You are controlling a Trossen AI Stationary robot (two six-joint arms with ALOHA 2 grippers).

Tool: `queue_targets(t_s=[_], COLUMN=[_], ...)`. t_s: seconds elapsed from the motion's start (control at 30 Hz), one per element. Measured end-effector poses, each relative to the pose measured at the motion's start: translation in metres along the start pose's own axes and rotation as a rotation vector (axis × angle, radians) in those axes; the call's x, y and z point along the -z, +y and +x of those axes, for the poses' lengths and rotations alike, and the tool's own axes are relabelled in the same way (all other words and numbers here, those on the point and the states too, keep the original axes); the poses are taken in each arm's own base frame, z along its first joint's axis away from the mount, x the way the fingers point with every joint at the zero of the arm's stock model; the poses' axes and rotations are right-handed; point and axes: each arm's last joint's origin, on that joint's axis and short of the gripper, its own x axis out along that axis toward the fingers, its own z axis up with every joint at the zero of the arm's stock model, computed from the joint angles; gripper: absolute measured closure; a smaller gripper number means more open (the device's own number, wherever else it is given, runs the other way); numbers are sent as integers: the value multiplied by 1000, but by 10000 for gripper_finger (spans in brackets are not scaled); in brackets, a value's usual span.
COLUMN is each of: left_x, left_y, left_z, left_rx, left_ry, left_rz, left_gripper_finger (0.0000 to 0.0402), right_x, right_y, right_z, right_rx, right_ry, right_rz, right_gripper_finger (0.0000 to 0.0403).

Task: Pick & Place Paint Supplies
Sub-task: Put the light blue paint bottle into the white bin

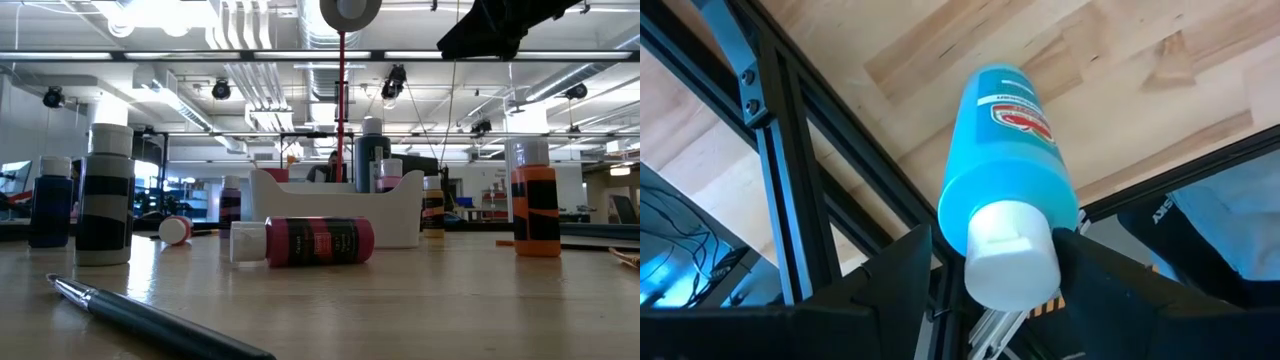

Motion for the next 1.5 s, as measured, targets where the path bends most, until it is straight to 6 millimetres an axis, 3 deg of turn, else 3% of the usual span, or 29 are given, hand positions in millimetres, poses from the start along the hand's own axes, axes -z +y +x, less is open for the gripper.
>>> queue_targets(t_s=[0.27,0.53,0.87,1.2,1.37,1.5], left_x=[0,0,0,-4,-25,-53], left_y=[0,0,1,4,5,3], left_z=[0,0,-1,-39,-66,-87], left_rx=[3,3,0,173,260,270], left_ry=[-7,-8,17,-81,-254,-346], left_rz=[0,20,76,180,335,492], left_gripper_finger=[198,277,279,279,279,279], right_x=[0,0,0,0,0,0], right_y=[0,0,0,0,0,0], right_z=[0,0,0,0,0,0], right_rx=[0,0,4,5,5,4], right_ry=[0,0,-3,-3,-3,-2], right_rz=[0,0,1,2,28,42], right_gripper_finger=[212,234,223,215,229,237])
